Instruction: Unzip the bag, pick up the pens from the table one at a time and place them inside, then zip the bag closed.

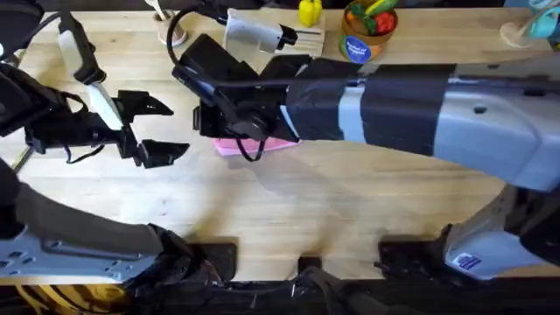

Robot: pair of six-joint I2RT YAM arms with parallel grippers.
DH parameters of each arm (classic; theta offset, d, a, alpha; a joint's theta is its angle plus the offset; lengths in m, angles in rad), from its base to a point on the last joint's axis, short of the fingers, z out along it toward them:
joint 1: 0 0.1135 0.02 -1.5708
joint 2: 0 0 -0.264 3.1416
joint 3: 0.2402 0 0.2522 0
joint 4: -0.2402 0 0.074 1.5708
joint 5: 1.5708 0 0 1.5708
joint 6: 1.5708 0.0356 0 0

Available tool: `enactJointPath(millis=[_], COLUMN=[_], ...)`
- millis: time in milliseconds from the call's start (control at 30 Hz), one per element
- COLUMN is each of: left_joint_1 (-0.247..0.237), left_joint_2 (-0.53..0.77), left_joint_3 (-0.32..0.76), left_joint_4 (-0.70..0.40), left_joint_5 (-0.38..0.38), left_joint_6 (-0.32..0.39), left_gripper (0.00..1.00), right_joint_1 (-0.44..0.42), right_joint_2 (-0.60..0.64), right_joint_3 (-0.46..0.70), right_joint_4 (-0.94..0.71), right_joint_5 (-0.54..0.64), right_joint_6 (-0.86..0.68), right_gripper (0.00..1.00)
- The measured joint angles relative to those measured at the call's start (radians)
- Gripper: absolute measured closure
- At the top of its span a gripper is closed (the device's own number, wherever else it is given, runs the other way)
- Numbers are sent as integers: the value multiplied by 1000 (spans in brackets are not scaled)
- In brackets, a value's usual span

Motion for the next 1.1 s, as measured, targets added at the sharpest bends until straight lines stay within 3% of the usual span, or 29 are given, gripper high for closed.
enactJointPath(millis=[433,1100], left_joint_1=[0,0], left_joint_2=[0,0], left_joint_3=[0,0], left_joint_4=[0,0], left_joint_5=[0,0], left_joint_6=[0,0], left_gripper=[8,7], right_joint_1=[0,-12], right_joint_2=[0,0], right_joint_3=[0,0], right_joint_4=[-13,-17], right_joint_5=[-44,-137], right_joint_6=[0,0], right_gripper=[862,859])
